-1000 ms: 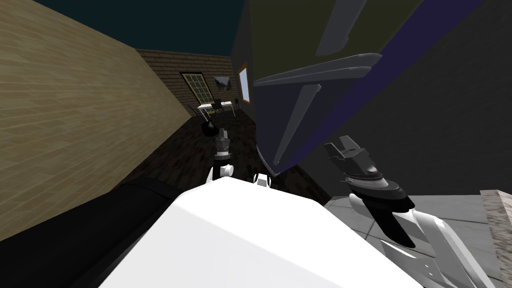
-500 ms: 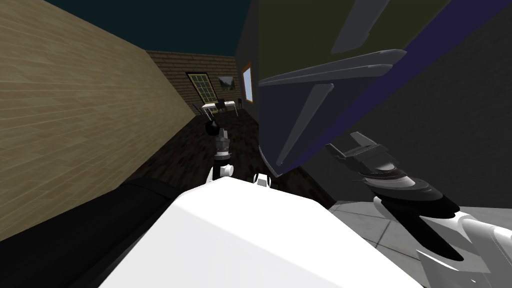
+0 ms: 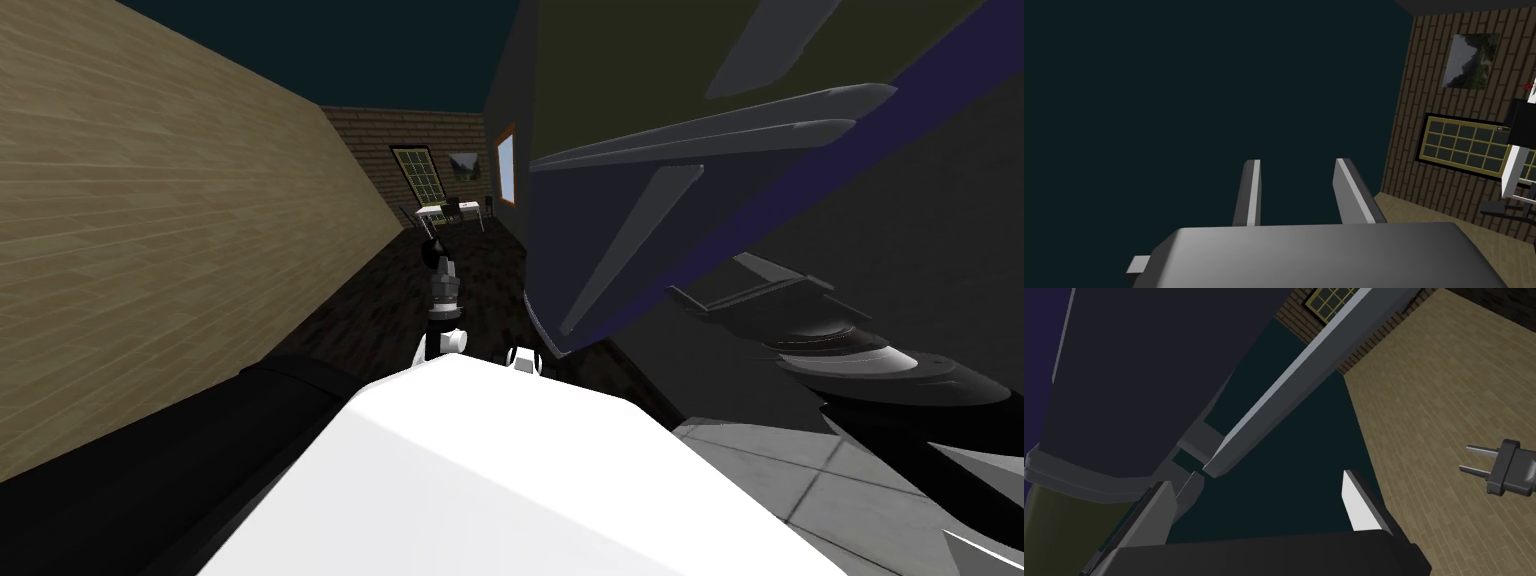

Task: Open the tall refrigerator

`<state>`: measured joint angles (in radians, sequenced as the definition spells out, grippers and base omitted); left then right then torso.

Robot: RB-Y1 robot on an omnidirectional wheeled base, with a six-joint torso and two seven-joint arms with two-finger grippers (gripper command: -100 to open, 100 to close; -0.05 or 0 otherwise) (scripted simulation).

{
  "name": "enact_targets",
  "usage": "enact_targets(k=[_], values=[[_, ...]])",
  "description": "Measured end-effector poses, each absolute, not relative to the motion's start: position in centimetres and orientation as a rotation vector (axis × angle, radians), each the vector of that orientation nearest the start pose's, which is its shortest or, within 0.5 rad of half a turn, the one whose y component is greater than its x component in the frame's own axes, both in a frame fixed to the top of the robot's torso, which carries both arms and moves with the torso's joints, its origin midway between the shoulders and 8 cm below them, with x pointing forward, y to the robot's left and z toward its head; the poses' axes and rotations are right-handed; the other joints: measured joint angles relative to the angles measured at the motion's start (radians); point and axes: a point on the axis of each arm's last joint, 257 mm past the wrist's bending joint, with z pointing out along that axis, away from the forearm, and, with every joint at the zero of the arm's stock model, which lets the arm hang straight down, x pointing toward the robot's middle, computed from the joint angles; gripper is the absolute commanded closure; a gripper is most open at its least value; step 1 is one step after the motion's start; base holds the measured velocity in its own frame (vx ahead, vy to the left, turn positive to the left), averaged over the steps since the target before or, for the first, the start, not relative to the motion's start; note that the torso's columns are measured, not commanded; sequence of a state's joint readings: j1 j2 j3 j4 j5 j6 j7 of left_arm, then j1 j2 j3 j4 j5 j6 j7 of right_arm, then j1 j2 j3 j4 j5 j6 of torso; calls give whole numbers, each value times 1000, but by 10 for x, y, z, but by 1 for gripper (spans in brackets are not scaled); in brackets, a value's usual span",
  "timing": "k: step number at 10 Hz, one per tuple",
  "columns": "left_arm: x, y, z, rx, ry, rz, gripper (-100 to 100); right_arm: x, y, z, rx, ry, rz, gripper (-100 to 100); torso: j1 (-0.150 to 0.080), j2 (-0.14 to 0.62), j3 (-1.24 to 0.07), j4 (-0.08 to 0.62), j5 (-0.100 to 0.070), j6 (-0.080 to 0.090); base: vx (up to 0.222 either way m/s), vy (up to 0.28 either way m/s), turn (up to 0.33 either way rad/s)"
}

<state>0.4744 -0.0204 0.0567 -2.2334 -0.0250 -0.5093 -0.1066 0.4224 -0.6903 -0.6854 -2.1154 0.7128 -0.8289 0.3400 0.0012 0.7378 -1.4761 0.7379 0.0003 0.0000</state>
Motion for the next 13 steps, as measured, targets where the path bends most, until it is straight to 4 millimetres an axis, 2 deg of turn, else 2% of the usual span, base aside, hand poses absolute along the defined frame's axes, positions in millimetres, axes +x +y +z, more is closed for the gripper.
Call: enact_targets(k=[5, 9, 13], values=[[350, 297, 14, -622, 642, -1136, 0, 355, -378, 83, -1050, 961, -410, -100, -1, 0, 0, 0, 0, 0, 5, 46, 173], [350, 297, 14, -622, 642, -1136, 0, 360, -409, 116, -1164, 901, -640, -100, -1, 0, 0, 0, -1, 0, 6, 33, 148], [350, 297, 14, -622, 642, -1136, 0, 355, -432, 146, -1244, 847, -822, -100, -1, 0, 0, 0, 0, 0, 8, 29, 123]])
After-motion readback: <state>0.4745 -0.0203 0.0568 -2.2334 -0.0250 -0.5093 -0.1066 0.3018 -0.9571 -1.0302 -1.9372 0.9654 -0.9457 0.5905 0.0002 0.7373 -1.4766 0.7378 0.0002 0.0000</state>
